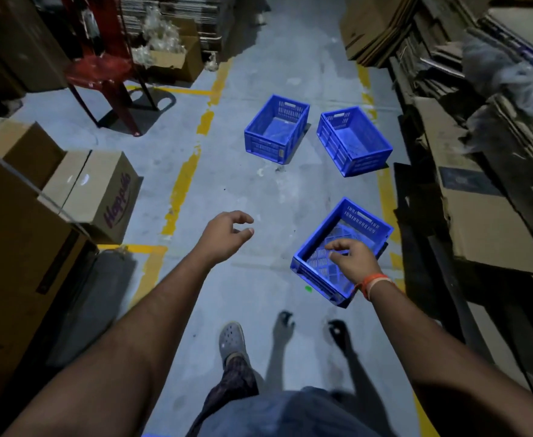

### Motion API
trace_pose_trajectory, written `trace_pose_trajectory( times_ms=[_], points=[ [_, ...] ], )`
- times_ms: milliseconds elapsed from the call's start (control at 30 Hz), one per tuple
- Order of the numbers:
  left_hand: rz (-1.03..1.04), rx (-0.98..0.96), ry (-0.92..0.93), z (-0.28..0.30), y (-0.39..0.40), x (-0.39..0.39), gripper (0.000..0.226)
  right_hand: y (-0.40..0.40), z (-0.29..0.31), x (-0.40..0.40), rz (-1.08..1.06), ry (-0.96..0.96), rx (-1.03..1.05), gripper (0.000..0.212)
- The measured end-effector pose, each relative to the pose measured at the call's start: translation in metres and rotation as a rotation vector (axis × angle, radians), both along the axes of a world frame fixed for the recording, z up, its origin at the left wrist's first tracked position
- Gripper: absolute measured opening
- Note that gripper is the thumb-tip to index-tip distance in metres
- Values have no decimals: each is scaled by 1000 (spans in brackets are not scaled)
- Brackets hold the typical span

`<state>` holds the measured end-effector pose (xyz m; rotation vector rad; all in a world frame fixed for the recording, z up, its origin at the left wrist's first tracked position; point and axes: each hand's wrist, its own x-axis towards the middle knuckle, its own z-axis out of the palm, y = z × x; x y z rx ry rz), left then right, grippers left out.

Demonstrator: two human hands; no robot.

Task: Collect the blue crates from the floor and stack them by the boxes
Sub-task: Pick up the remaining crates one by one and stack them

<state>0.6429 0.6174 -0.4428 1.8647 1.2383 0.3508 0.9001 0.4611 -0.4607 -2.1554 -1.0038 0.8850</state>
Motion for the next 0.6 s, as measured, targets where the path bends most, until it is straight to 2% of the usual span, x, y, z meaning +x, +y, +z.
trace_pose_trajectory(
  times_ms=[267, 600],
  points=[
    [-167, 18, 75, 11, 177, 32, 27, 140, 16, 26, -152, 19, 38, 21],
    [-315, -42, 66, -7, 386, 162, 27, 317, -30, 126, -336, 76, 35, 20]
  ],
)
